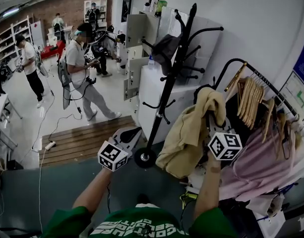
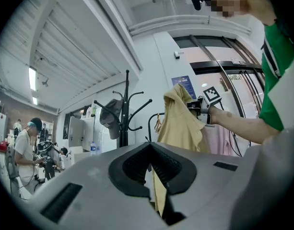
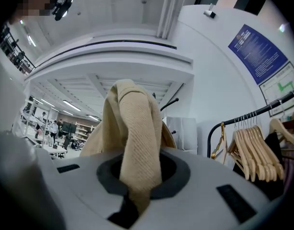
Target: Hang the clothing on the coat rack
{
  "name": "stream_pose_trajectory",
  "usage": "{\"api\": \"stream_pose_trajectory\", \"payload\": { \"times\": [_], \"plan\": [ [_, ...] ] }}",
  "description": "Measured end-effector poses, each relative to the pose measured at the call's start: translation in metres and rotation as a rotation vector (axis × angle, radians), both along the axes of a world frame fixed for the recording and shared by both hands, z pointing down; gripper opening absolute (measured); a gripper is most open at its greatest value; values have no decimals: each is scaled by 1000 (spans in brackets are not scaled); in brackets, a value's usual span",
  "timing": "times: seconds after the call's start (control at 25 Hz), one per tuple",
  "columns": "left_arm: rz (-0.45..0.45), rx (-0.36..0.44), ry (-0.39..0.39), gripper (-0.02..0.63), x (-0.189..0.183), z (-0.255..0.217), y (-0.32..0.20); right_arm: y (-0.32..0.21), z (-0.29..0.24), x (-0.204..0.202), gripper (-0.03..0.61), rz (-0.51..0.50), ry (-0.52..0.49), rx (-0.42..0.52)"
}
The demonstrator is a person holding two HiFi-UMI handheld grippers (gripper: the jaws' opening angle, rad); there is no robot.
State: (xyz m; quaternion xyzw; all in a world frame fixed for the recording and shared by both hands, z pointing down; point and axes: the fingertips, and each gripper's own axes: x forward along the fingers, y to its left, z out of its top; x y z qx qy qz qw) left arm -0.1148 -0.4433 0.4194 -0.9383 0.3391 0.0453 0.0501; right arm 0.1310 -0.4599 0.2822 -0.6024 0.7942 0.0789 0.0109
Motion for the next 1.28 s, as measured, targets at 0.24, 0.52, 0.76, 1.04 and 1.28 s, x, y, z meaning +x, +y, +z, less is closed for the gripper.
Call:
{"api": "stream_pose_trajectory", "payload": {
  "times": [0.24, 0.52, 0.76, 1.04, 1.28],
  "plan": [
    [-15, 9, -1, 5, 2, -3, -11, -19, -14, 2, 41, -10, -10, 26],
    [-26, 10, -3, 5, 5, -5, -24, -41, -28, 3, 41, -19, -4, 45],
    [-36, 4, -5, 5, 6, -1, -36, -63, -36, 6, 41, -23, 5, 51],
    [-53, -5, -7, 5, 5, 2, -50, -92, -37, 12, 41, -20, 9, 47],
    [-69, -11, -8, 5, 2, 6, -62, -114, -36, 12, 41, -22, 17, 40]
  ]
}}
